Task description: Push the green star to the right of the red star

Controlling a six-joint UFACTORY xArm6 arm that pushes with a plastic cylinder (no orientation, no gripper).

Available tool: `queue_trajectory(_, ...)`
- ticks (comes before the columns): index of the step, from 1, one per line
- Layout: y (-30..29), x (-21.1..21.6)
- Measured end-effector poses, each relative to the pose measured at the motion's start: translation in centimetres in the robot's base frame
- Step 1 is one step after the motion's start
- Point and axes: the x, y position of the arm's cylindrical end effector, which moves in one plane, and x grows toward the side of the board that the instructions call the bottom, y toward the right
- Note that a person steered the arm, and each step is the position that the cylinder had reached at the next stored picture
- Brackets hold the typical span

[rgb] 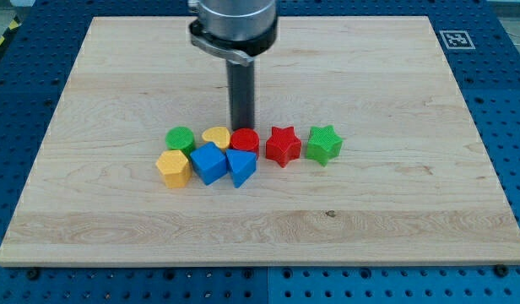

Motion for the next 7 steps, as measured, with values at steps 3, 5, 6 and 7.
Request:
queue_trajectory(3, -6.6, -0.4)
queue_trajectory(5, -17.2, -0.3)
queue_trajectory(6, -17.2, 2.4)
queue_trajectory(7, -14.0, 4.1)
